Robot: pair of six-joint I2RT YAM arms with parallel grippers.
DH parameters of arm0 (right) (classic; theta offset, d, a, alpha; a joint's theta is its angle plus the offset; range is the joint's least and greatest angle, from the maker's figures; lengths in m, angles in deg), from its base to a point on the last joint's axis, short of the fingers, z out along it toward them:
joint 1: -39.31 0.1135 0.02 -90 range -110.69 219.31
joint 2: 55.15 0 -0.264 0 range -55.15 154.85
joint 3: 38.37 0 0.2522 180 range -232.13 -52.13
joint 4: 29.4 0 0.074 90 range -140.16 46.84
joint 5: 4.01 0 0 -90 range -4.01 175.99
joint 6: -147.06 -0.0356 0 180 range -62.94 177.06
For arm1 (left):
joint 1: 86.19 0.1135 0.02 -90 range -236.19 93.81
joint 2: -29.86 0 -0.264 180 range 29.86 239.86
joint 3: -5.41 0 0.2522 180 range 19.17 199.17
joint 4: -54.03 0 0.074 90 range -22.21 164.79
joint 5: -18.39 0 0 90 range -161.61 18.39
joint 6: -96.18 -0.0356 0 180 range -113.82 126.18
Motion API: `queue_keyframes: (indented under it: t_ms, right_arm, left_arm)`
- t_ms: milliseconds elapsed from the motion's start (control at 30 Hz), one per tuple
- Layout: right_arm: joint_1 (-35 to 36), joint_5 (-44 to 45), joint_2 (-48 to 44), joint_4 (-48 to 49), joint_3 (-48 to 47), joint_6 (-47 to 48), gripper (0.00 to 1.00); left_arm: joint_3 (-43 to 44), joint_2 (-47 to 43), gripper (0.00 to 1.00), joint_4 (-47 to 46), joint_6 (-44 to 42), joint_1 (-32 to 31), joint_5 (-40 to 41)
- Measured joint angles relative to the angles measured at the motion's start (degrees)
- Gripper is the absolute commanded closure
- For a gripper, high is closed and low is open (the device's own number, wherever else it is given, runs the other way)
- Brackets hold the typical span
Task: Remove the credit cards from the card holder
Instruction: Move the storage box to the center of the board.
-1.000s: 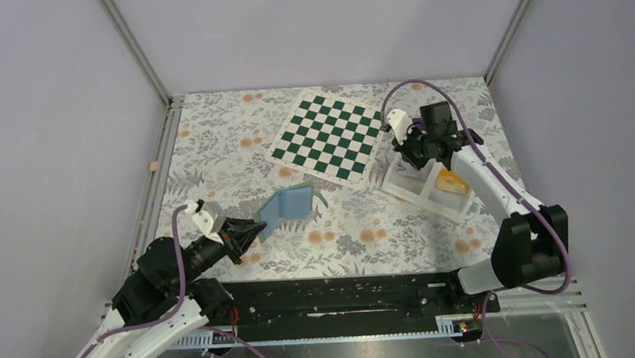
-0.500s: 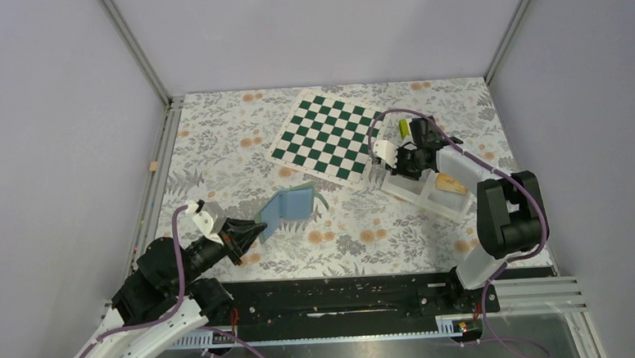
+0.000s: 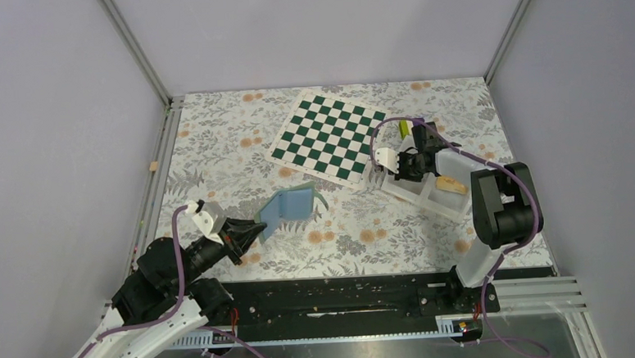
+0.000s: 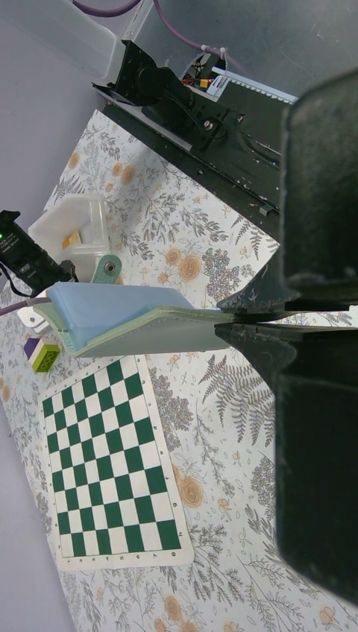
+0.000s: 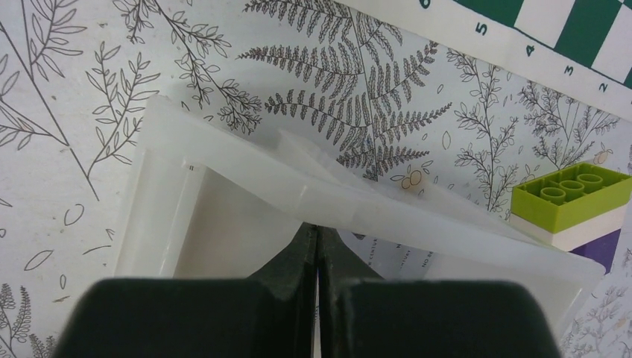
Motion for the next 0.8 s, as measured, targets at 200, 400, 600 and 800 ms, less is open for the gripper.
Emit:
queue_keyframes:
  t_ms: [200, 400, 600, 800]
  right_arm:
    - [0.0, 1.5, 1.8, 0.3, -0.2, 2.3, 1.00]
    - [0.0, 5.3, 2.9, 1.1, -1.1, 4.3, 1.00]
    - [0.0, 9.0, 3.8, 5.2, -1.4, 4.3, 1.00]
    - [0.0, 9.3, 3.2, 8.5, -0.5, 5.0, 1.00]
  left_arm:
    - [0.0, 0.0, 1.00, 0.0, 0.0, 0.0, 0.3]
    - [0.0, 0.0, 1.00, 0.0, 0.0, -0.1, 0.5]
    - [0.0, 0.0, 1.00, 0.0, 0.0, -0.3, 0.5]
    - [0.0, 0.0, 1.00, 0.0, 0.0, -0.5, 0.5]
